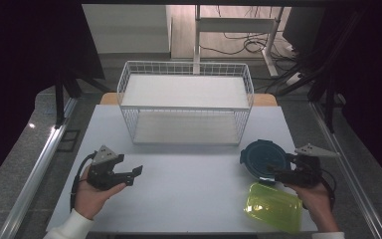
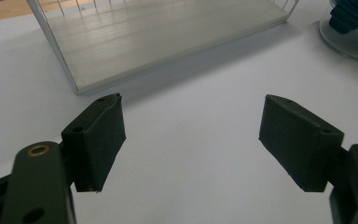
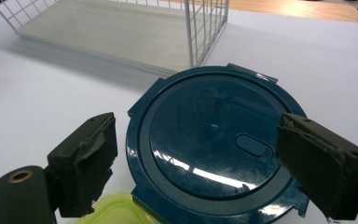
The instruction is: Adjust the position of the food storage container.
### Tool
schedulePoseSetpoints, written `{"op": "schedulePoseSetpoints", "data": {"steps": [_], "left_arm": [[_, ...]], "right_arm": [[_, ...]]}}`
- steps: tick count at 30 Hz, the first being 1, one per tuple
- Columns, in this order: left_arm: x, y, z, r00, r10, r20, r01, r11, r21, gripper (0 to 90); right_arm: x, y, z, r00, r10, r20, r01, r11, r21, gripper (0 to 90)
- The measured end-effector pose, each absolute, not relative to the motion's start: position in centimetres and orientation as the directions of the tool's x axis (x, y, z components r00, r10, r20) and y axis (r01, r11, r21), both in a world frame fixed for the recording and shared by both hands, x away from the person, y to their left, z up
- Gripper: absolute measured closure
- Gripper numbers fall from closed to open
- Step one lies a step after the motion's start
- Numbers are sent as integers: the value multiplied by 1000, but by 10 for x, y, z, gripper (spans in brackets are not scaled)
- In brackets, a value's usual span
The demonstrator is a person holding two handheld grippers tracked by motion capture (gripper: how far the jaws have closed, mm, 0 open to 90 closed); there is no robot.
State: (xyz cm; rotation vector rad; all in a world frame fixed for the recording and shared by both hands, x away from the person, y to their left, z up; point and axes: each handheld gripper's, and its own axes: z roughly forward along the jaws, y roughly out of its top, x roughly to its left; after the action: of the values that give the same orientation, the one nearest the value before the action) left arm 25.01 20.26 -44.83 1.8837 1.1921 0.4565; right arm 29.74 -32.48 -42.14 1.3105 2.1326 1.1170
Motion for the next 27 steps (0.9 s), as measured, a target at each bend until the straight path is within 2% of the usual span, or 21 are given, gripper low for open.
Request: {"op": "schedulePoseSetpoints", "data": {"steps": [17,27], "left_arm": [[243,215,-450,452,880,-146,597,-177,783,213],[244,209,-450,474,871,-127,592,-209,778,215]], "right_arm": [[297,-318,-423,-508,858,79,562,261,785,156],[296,-318,-422,-520,851,67,556,277,784,199]]}}
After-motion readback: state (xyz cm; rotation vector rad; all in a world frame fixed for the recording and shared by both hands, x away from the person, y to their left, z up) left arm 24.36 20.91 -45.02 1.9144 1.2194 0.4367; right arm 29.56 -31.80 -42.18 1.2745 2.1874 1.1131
